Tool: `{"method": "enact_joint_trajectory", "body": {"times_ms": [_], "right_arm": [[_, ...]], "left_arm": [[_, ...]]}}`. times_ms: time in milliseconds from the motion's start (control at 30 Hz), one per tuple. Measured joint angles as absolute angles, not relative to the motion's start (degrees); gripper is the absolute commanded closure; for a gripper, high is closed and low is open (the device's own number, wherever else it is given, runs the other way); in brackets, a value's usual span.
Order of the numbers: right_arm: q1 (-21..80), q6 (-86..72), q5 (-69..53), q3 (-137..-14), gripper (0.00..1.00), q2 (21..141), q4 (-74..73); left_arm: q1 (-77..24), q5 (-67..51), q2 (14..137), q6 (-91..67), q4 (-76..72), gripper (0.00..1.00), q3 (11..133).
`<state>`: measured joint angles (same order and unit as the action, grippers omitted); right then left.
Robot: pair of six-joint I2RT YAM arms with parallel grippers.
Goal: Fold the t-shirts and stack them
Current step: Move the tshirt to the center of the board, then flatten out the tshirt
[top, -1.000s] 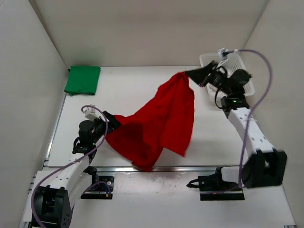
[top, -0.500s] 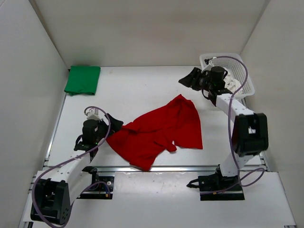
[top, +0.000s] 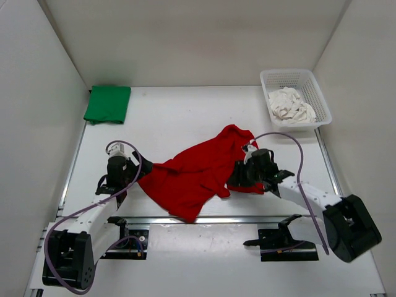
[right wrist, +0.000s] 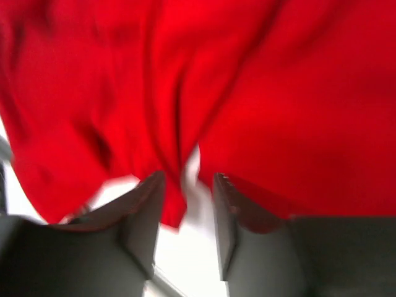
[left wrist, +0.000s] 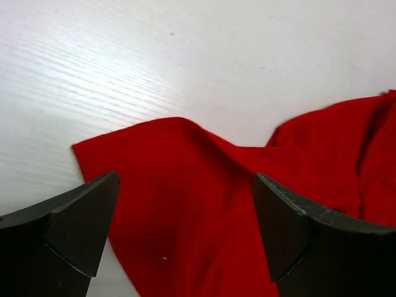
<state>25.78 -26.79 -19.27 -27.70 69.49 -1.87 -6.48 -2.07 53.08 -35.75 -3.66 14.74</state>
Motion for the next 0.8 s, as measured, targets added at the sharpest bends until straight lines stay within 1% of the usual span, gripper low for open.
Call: {"method": "enact_joint_trajectory", "body": {"times_ms": [33,167,300,333,400,433,467,600,800], "right_arm": [[26.8,-26.9,-19.0,-26.1,0.58,67.6,-3.0],[29.6,-27.5,-17.1,-21.2,0.54,61.2,-5.2],[29.8,-28.7,-17.7,-18.2,0.57,60.0,-4.7],[30.0,-28.9,-17.8,-18.1,0.6,60.0,-4.2],[30.8,-29.3,-18.1,-18.1,0.61,60.0,-3.8],[31.1,-29.6,-18.6,-18.1,0.6,60.0,-3.6],[31.1,-29.8,-19.1,-18.1,0.59,60.0,-3.4],[31.1,-30.4,-20.9,-18.0,0.58,59.2,-2.7],[31.1,-31.2,-23.2,-17.5,0.6,59.4,1.2]], "left_arm": [[-6.5,-1.7,53.3,-35.6,-3.3,0.02,14.7],[-6.7,1.3,54.4,-34.7,-1.5,0.01,15.0],[-6.3,2.7,56.6,-34.5,-0.1,0.02,15.8],[-6.2,2.9,57.2,-34.5,0.3,0.02,16.1],[-5.7,3.0,57.6,-34.4,1.0,0.05,16.5],[-5.3,3.0,57.6,-34.3,1.6,0.12,16.9],[-4.8,3.0,57.9,-34.3,2.1,0.15,17.3],[-3.3,2.6,59.3,-33.8,3.5,0.17,18.6],[-3.0,2.1,63.4,-33.6,4.3,0.2,20.6]]}}
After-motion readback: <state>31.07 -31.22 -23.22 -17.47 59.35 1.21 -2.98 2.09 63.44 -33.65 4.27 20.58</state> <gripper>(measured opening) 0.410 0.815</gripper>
